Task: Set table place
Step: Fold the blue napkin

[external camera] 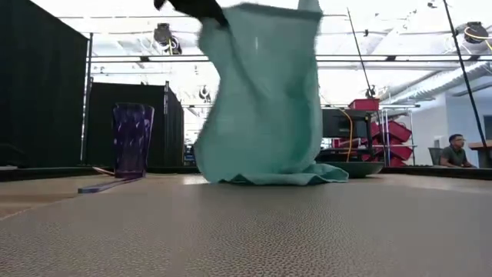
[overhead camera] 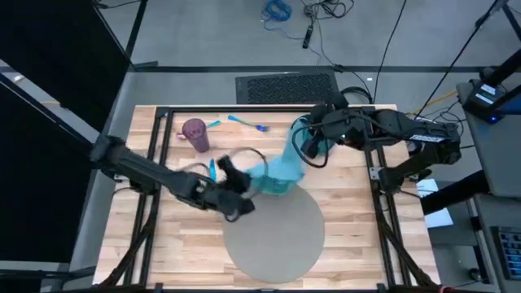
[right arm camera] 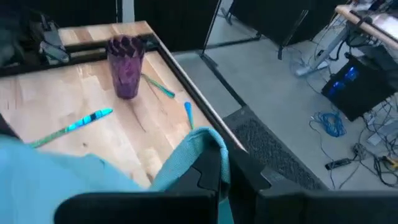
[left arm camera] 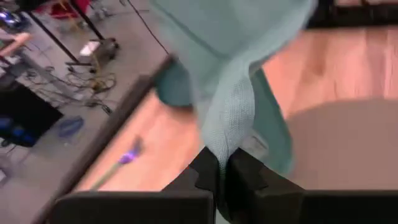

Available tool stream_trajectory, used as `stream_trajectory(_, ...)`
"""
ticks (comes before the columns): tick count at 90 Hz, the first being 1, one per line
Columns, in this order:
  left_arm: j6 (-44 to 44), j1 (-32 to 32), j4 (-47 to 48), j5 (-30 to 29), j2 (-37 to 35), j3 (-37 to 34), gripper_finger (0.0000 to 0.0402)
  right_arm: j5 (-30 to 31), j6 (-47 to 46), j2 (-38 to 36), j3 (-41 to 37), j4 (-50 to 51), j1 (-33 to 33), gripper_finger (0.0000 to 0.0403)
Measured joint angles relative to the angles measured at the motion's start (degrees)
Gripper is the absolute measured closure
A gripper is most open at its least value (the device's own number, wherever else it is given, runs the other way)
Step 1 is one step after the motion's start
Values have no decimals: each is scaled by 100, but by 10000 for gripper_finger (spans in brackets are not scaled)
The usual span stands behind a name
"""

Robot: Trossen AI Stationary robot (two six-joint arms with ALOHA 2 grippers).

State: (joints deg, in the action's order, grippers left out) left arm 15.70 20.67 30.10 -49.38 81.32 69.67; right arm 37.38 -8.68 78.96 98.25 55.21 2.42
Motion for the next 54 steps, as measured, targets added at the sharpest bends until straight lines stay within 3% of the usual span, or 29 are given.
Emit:
stream_trajectory(13,-196,9,139,-88,-947,0,401,-17,39,4,424,13,133,403)
stream_trajectory(25,-352,159,229,-60,-1564,0,401,-21,-98,11,879,188,636,403)
stream_trajectory(39,-461,406,292,493,-2061,118,401,215,-311,14,1385,296,1404,403)
stream_trajectory(54,-741,680,387,952,-2181,811,401,541,-614,39,1633,515,1822,403)
